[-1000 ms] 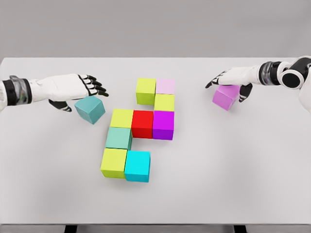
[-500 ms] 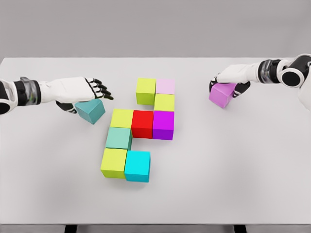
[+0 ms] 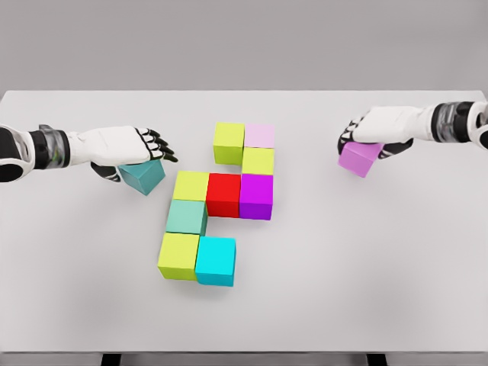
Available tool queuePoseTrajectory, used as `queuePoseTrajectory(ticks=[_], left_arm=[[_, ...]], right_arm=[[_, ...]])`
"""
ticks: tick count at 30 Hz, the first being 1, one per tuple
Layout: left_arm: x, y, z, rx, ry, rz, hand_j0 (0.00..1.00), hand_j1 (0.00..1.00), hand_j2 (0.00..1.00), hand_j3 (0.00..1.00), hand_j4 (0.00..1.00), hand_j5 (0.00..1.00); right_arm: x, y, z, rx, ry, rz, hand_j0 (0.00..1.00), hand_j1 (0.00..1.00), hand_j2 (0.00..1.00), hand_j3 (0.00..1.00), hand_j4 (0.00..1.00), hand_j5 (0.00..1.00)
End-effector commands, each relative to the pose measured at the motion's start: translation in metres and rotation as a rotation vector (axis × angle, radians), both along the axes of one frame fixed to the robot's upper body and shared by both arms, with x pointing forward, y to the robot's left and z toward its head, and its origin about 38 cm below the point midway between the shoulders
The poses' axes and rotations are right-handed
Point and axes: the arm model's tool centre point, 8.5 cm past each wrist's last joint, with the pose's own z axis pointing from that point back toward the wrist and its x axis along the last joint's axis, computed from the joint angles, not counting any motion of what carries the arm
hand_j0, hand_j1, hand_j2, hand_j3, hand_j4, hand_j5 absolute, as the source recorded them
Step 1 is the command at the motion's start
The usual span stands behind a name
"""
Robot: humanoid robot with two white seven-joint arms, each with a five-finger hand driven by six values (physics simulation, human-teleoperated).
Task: Assemble the squares on the desktop into the number 2
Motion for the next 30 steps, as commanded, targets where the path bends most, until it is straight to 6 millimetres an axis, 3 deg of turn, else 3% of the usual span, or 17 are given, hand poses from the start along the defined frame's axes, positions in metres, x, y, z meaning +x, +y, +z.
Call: queuePoseTrajectory(ticks=[1,7,8,10,13,20,26,30], left_arm=[[0.002,-0.002,-0.002,0.0,0.002,0.004,1.0,1.0,1.0,1.0,1.0,1.0],[0.003,0.0,-0.009,0.028,0.007,0.005,1.0,1.0,1.0,1.0,1.0,1.0],[0.003,0.001,-0.009,0.045,-0.001,0.0,0.96,0.96,0.96,0.96,0.96,0.96],[0.003,0.001,-0.011,0.064,-0.008,-0.006,0.75,0.75,0.75,0.75,0.75,0.75],[0.003,0.001,-0.011,0.065,-0.007,-0.006,0.64,0.64,0.64,0.64,0.64,0.64],[0.004,0.003,-0.009,0.064,-0.011,0.001,0.65,0.65,0.65,0.65,0.65,0.65],[0.019,0.001,-0.002,0.059,-0.029,0.026,0.66,0.66,0.66,0.66,0.66,0.66],[0.034,-0.002,0.005,0.054,-0.044,0.052,0.68,0.68,0.68,0.68,0.68,0.68]], right_arm=[[-0.018,-0.001,0.021,0.008,-0.033,0.048,0.57,0.57,0.57,0.57,0.57,0.57],[-0.061,0.005,0.031,0.008,-0.029,0.152,0.57,0.57,0.57,0.57,0.57,0.57],[-0.064,0.006,0.029,0.008,-0.022,0.159,0.57,0.57,0.57,0.57,0.57,0.57],[-0.071,0.01,0.028,0.005,-0.018,0.183,0.57,0.57,0.57,0.57,0.57,0.57],[-0.084,0.015,0.028,0.017,-0.007,0.215,0.57,0.57,0.57,0.57,0.57,0.57],[-0.112,0.04,0.008,0.062,0.057,0.305,0.57,0.57,0.57,0.57,0.57,0.57],[-0.12,0.052,-0.008,0.108,0.109,0.326,0.57,0.57,0.57,0.57,0.57,0.57],[-0.123,0.076,-0.016,0.164,0.127,0.37,0.57,0.57,0.57,0.57,0.57,0.57]])
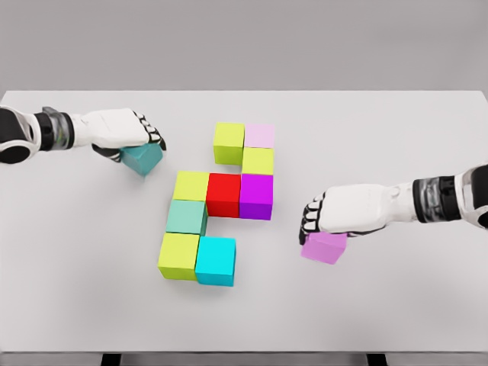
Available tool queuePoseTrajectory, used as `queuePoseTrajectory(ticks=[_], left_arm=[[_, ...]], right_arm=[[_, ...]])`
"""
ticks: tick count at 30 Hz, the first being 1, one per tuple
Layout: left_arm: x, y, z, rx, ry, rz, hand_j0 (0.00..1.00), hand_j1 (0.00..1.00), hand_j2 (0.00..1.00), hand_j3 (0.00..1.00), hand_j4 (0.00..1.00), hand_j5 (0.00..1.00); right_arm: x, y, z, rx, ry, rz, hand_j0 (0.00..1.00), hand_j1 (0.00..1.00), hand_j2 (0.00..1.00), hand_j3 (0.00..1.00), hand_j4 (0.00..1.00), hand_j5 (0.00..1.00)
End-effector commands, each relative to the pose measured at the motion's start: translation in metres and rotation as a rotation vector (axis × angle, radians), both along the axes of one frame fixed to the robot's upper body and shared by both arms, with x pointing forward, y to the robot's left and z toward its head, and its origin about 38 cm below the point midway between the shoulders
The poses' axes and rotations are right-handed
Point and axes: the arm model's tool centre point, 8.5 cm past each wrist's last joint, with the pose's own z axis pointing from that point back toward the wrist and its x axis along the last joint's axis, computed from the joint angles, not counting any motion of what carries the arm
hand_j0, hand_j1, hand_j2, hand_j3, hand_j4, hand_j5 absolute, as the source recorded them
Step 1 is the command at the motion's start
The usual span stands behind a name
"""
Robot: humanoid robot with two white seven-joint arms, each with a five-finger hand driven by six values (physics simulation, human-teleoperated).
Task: Assemble the squares on the desktop into the number 2
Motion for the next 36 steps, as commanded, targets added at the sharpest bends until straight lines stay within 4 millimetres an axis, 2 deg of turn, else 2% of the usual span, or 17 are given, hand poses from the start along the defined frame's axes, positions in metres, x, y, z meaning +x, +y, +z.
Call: queuePoseTrajectory(ticks=[1,4,11,12,14,15,16,22,24,26,28,29,32,33,34,36], left_arm=[[0.006,-0.001,-0.005,-0.008,0.009,0.022,0.68,0.68,0.68,0.68,0.68,0.68],[0.018,-0.005,0.001,-0.015,-0.002,0.043,0.68,0.68,0.68,0.68,0.68,0.68],[0.039,-0.018,0.006,-0.067,-0.012,0.088,0.68,0.68,0.68,0.68,0.68,0.68],[0.041,-0.022,0.006,-0.079,-0.012,0.091,0.68,0.68,0.68,0.68,0.68,0.68],[0.043,-0.029,0.008,-0.09,-0.014,0.085,0.68,0.68,0.68,0.68,0.68,0.68],[0.043,-0.034,0.008,-0.092,-0.014,0.077,0.68,0.68,0.68,0.68,0.68,0.68],[0.044,-0.041,0.008,-0.099,-0.013,0.067,0.68,0.68,0.68,0.68,0.68,0.68],[0.046,-0.061,0.012,-0.122,-0.019,0.036,0.68,0.68,0.68,0.68,0.68,0.68],[0.046,-0.067,0.011,-0.128,-0.017,0.027,0.68,0.68,0.68,0.68,0.68,0.68],[0.046,-0.067,0.011,-0.129,-0.016,0.03,0.68,0.68,0.68,0.68,0.68,0.68],[0.047,-0.066,0.011,-0.129,-0.015,0.032,0.68,0.68,0.68,0.68,0.68,0.68],[0.047,-0.067,0.011,-0.129,-0.017,0.032,0.68,0.68,0.68,0.68,0.68,0.68],[0.047,-0.067,0.012,-0.129,-0.018,0.031,0.69,0.69,0.69,0.69,0.69,0.69],[0.047,-0.067,0.012,-0.127,-0.019,0.031,0.72,0.72,0.72,0.72,0.72,0.72],[0.047,-0.067,0.011,-0.128,-0.017,0.03,0.83,0.83,0.83,0.83,0.83,0.83],[0.047,-0.069,0.011,-0.129,-0.017,0.027,0.99,0.99,0.99,0.99,0.99,0.99]], right_arm=[[0.0,0.014,0.0,0.037,0.007,0.022,0.57,0.57,0.57,0.57,0.57,0.57],[-0.005,0.027,-0.01,0.058,0.035,0.046,0.57,0.57,0.57,0.57,0.57,0.57],[-0.01,0.05,-0.016,0.096,0.054,0.089,0.58,0.58,0.58,0.58,0.58,0.58],[-0.01,0.051,-0.016,0.098,0.054,0.091,0.6,0.6,0.6,0.6,0.6,0.6],[-0.011,0.052,-0.019,0.095,0.06,0.095,0.74,0.74,0.74,0.74,0.74,0.74],[-0.012,0.052,-0.02,0.093,0.064,0.097,0.91,0.91,0.91,0.91,0.91,0.91],[-0.012,0.052,-0.02,0.092,0.063,0.097,1.0,1.0,1.0,1.0,1.0,1.0],[-0.008,0.049,-0.014,0.092,0.047,0.088,1.0,1.0,1.0,1.0,1.0,1.0],[-0.006,0.04,-0.006,0.11,0.057,0.066,1.0,1.0,1.0,1.0,1.0,1.0],[-0.002,0.012,0.009,0.119,0.068,0.004,1.0,1.0,1.0,1.0,1.0,1.0],[-0.001,-0.013,0.015,0.085,0.072,-0.043,1.0,1.0,1.0,1.0,1.0,1.0],[-0.003,-0.03,0.016,0.047,0.074,-0.073,1.0,1.0,1.0,1.0,1.0,1.0],[-0.013,-0.048,0.002,-0.019,0.12,-0.096,1.0,1.0,1.0,1.0,1.0,1.0],[-0.017,-0.051,-0.004,-0.038,0.14,-0.098,1.0,1.0,1.0,1.0,1.0,1.0],[-0.022,-0.052,-0.013,-0.056,0.164,-0.092,1.0,1.0,1.0,1.0,1.0,1.0],[-0.024,-0.055,-0.017,-0.068,0.176,-0.094,1.0,1.0,1.0,1.0,1.0,1.0]])
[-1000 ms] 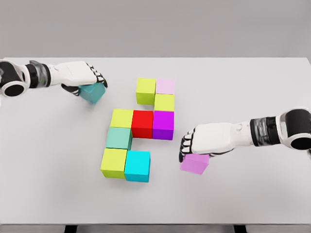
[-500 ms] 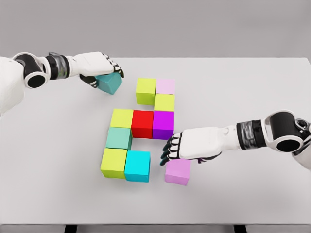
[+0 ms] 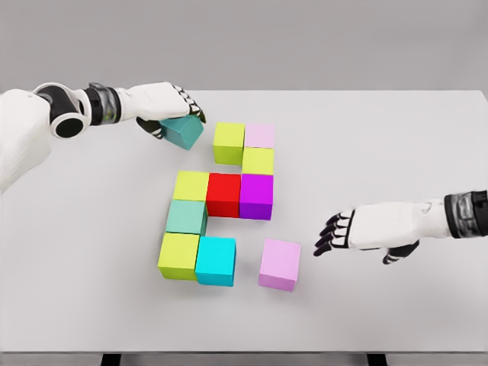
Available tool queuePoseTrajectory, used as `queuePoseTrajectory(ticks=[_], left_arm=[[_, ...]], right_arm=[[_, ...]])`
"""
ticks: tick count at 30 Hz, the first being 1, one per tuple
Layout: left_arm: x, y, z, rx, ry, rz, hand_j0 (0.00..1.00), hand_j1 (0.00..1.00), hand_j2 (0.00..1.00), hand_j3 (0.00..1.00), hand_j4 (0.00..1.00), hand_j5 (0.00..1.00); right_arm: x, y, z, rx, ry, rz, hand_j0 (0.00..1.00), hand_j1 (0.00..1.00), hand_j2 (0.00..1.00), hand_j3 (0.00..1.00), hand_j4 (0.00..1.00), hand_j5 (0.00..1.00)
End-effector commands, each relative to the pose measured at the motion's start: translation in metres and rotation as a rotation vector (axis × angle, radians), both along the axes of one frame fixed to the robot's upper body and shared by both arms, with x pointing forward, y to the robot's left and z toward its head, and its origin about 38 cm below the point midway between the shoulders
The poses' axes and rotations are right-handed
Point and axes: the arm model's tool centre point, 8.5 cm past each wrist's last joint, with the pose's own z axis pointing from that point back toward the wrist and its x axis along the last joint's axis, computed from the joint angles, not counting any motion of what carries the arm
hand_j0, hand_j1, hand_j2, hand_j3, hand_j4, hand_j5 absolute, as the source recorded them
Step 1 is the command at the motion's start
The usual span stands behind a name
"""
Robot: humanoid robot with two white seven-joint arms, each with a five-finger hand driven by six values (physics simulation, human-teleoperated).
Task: Assemble the squares on the desktop into the number 2
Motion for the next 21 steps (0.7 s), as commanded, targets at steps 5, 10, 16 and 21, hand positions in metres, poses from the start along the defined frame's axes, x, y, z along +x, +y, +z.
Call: queuePoseTrajectory(ticks=[5,10,16,21], left_arm=[[0.001,-0.002,0.001,-0.004,-0.001,0.0,1.0,1.0,1.0,1.0,1.0,1.0],[0.002,0.003,0.0,-0.002,0.001,0.013,1.0,1.0,1.0,1.0,1.0,1.0],[0.006,0.018,0.001,0.0,0.003,0.054,1.0,1.0,1.0,1.0,1.0,1.0],[0.012,0.034,0.004,0.011,0.0,0.101,1.0,1.0,1.0,1.0,1.0,1.0]], right_arm=[[-0.01,-0.003,-0.018,-0.056,0.048,0.019,1.0,1.0,1.0,1.0,1.0,1.0],[-0.012,0.002,-0.024,-0.067,0.06,0.04,1.0,1.0,1.0,1.0,1.0,1.0],[-0.011,0.016,-0.025,-0.051,0.064,0.072,1.0,1.0,1.0,1.0,1.0,1.0],[-0.009,0.023,-0.024,-0.038,0.056,0.087,1.0,1.0,1.0,1.0,1.0,1.0]])
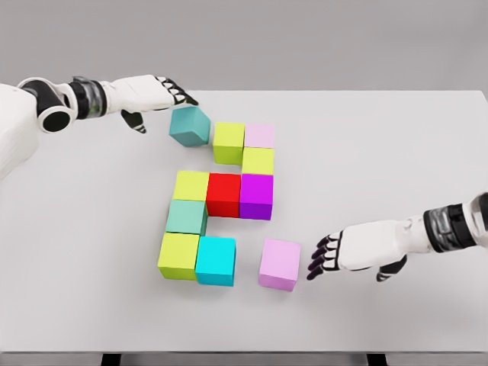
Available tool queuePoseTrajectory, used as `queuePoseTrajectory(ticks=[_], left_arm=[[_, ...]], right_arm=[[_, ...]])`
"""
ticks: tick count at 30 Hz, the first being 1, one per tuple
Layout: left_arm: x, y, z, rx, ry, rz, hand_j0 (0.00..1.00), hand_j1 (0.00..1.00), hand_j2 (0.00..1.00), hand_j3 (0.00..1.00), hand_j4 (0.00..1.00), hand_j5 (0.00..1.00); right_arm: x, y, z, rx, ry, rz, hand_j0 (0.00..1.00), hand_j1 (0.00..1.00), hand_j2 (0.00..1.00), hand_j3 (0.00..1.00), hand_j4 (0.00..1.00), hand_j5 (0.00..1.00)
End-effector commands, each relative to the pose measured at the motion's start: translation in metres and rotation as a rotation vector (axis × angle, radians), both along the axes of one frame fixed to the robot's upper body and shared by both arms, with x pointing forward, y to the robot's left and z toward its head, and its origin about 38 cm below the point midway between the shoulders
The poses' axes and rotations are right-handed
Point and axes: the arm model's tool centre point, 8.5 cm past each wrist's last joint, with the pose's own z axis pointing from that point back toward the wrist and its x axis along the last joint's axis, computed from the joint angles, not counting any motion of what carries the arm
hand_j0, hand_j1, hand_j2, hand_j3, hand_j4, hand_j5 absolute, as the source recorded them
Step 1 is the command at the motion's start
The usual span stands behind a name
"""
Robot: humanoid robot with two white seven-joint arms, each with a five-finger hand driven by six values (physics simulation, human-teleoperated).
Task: Assemble the squares on the desktop into the number 2
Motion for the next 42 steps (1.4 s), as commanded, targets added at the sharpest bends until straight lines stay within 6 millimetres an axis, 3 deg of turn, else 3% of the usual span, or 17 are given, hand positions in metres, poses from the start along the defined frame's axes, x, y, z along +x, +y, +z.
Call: queuePoseTrajectory(ticks=[1,9,16,19,22,27,42], left_arm=[[0.001,0.005,-0.001,0.0,0.002,0.016,1.0,1.0,1.0,1.0,1.0,1.0],[0.006,0.011,0.008,0.011,-0.012,0.033,1.0,1.0,1.0,1.0,1.0,1.0],[0.006,-0.003,0.001,0.061,-0.014,0.0,1.0,1.0,1.0,1.0,1.0,1.0],[0.011,0.006,0.007,0.063,-0.02,0.03,1.0,1.0,1.0,1.0,1.0,1.0],[0.014,0.0,0.008,0.061,-0.02,0.031,1.0,1.0,1.0,1.0,1.0,1.0],[0.021,-0.026,0.009,0.046,-0.017,0.017,1.0,1.0,1.0,1.0,1.0,1.0],[0.024,-0.054,-0.003,0.1,-0.007,-0.011,1.0,1.0,1.0,1.0,1.0,1.0]], right_arm=[[0.0,0.005,-0.001,0.012,0.005,0.006,1.0,1.0,1.0,1.0,1.0,1.0],[0.002,0.013,-0.003,0.008,-0.014,0.029,1.0,1.0,1.0,1.0,1.0,1.0],[0.005,0.015,0.0,0.008,-0.029,0.031,1.0,1.0,1.0,1.0,1.0,1.0],[0.006,0.018,0.001,0.016,-0.032,0.037,1.0,1.0,1.0,1.0,1.0,1.0],[0.006,0.021,0.002,0.022,-0.034,0.042,1.0,1.0,1.0,1.0,1.0,1.0],[0.007,0.022,0.005,0.024,-0.041,0.044,1.0,1.0,1.0,1.0,1.0,1.0],[0.009,0.033,0.007,0.044,-0.047,0.066,1.0,1.0,1.0,1.0,1.0,1.0]])
